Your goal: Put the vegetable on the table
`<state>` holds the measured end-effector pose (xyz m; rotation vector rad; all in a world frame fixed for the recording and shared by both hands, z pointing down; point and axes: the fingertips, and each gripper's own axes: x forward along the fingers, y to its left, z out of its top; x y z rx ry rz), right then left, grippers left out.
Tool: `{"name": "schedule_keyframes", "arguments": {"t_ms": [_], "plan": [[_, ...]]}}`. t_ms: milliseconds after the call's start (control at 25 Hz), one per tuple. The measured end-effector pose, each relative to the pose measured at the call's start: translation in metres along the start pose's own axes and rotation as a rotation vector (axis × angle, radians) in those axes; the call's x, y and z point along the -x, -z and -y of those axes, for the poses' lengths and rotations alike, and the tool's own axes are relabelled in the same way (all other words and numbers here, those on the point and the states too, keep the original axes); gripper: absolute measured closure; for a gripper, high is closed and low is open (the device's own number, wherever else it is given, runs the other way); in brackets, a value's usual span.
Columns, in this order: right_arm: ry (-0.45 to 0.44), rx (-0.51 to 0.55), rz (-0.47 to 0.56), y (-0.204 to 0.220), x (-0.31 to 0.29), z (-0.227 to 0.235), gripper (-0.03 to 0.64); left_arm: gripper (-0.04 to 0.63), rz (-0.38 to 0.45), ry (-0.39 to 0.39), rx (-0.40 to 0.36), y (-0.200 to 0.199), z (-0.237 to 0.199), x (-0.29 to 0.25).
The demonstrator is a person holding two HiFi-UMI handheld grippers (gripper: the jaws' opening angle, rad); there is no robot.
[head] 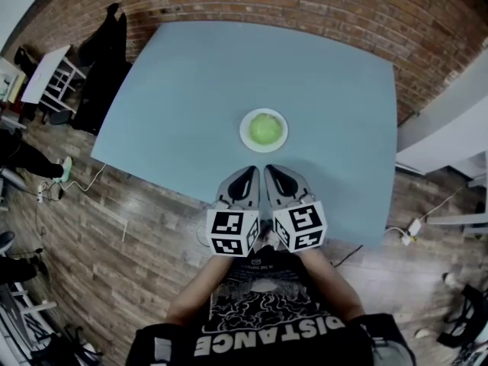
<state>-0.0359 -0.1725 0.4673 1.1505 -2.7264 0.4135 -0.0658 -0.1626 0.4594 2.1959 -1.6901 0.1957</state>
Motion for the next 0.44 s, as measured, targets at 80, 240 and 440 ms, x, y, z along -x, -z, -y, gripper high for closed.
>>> {"name": "schedule_keyframes", "arguments": {"t_ms": [80,240,440], "plan": [[0.000,0.002,0.002,-0.0006,-0.0001,-0.0003,0.609,0.595,0.002,0.001,-0.002,0.0000,0.0006,0.0005],[-0.004,0.005,0.003,-0.0003,0.0002,-0.0046,0.609,0.595,0.001,-0.007,0.001,0.0011,-0.0033,0.0034],[-0.005,0.008,0.000,0.0004,0.0028,-0.0094,0.609,0.595,0.000,-0.008,-0.001,0.0002,-0.0040,0.0090]]}}
